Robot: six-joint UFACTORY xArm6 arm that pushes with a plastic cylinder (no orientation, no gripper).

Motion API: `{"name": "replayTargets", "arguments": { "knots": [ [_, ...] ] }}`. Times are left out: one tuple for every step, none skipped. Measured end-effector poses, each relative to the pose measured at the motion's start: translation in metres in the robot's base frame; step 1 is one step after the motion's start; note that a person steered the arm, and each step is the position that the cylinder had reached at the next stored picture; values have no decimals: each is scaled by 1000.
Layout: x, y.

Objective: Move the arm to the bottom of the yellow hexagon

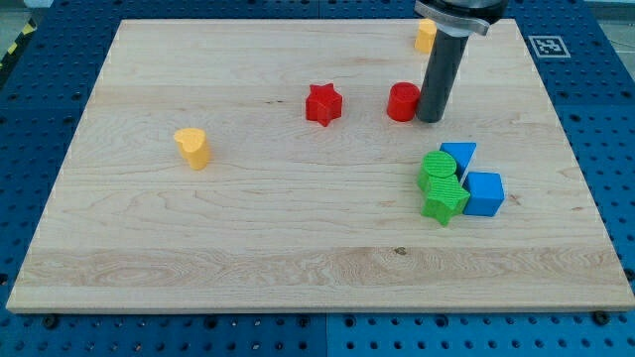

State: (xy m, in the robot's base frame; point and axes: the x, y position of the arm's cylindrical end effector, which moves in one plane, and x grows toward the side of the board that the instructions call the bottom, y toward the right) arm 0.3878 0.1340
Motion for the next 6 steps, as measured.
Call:
{"name": "replayTargets", "arguments": {
  "knots": [
    [-7, 11],
    [-15, 12],
    [-10, -18],
    [-10, -40],
    [-10, -50],
    [-12, -73]
  ]
}}
